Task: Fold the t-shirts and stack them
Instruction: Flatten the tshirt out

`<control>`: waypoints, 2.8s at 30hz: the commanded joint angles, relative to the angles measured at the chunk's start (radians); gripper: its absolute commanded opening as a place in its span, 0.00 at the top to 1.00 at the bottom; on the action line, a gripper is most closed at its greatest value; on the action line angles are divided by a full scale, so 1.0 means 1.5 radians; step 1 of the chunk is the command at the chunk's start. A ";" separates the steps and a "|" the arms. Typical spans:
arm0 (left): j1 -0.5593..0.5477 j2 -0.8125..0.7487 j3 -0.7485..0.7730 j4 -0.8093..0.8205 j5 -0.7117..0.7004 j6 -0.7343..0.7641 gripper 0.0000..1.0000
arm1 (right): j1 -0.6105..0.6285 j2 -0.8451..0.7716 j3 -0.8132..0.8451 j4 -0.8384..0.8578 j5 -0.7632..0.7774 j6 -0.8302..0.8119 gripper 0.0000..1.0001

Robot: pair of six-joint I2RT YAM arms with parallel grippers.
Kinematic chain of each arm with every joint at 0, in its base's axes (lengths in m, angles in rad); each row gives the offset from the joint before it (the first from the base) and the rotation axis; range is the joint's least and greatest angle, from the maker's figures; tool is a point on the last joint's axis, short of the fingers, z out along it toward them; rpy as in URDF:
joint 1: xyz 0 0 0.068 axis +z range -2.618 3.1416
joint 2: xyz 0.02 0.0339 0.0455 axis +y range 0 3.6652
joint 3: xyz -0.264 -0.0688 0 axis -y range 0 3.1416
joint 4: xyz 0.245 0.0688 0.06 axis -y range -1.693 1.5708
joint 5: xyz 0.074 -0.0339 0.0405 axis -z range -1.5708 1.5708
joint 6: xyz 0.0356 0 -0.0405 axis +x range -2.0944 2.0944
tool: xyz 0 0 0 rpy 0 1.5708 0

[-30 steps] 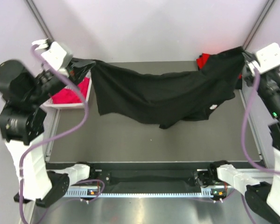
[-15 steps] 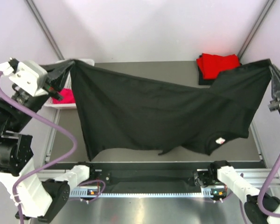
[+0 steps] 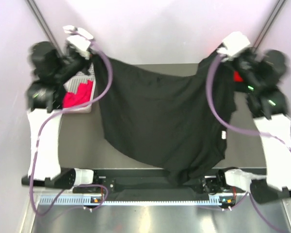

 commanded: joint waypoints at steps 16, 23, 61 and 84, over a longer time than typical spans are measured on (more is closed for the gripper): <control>0.005 0.445 -0.183 0.190 -0.119 0.066 1.00 | -0.007 0.563 0.044 0.171 0.066 -0.059 1.00; 0.012 0.529 -0.141 0.230 -0.186 0.075 1.00 | -0.005 0.744 0.236 0.174 0.107 -0.011 1.00; 0.012 0.698 0.121 0.409 -0.255 0.111 1.00 | 0.036 0.908 0.353 0.345 0.149 -0.039 1.00; 0.023 0.685 0.076 0.408 -0.218 0.084 1.00 | 0.052 0.680 0.139 0.307 0.145 -0.015 1.00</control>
